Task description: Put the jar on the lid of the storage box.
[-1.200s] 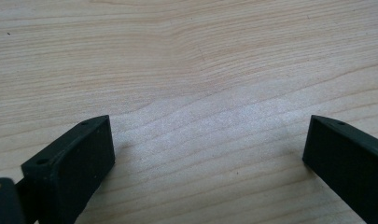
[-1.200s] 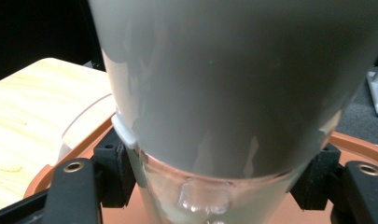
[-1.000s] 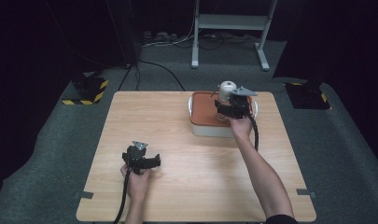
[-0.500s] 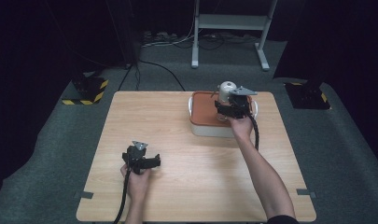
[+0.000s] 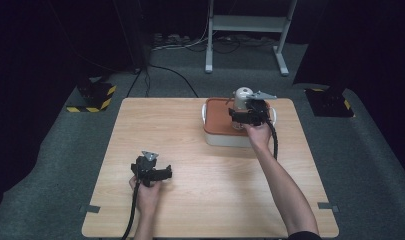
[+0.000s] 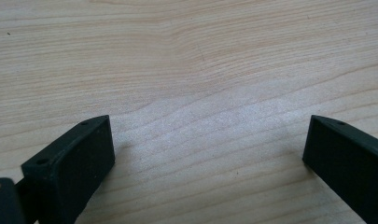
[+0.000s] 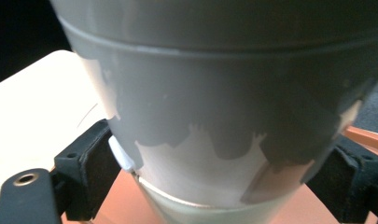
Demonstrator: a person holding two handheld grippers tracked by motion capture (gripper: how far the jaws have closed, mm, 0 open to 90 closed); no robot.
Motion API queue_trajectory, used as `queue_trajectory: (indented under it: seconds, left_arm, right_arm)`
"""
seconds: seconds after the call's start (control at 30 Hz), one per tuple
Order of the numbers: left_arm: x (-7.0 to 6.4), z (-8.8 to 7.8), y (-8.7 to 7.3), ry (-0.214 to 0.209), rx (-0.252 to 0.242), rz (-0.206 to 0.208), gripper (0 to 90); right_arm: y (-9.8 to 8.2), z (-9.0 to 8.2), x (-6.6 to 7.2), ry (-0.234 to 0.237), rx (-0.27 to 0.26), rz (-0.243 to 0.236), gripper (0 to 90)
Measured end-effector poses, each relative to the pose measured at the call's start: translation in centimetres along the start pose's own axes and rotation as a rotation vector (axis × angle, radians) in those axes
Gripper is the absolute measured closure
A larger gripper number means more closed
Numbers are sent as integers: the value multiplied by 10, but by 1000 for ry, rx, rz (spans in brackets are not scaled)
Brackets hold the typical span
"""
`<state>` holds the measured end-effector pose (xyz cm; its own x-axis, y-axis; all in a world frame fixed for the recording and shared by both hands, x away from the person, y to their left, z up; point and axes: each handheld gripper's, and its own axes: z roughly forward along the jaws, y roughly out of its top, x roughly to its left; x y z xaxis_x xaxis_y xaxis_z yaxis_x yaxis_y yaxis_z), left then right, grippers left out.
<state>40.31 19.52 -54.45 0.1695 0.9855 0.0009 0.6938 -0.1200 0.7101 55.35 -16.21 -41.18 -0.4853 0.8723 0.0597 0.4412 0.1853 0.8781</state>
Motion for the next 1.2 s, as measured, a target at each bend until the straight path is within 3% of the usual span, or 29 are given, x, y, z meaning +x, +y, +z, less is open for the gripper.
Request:
queue_trajectory:
  seconds: [1.2]
  left_arm:
    - [0,0,0,0,0,0,20]
  right_arm:
    - [-5,-23,-6,39,4,8,114]
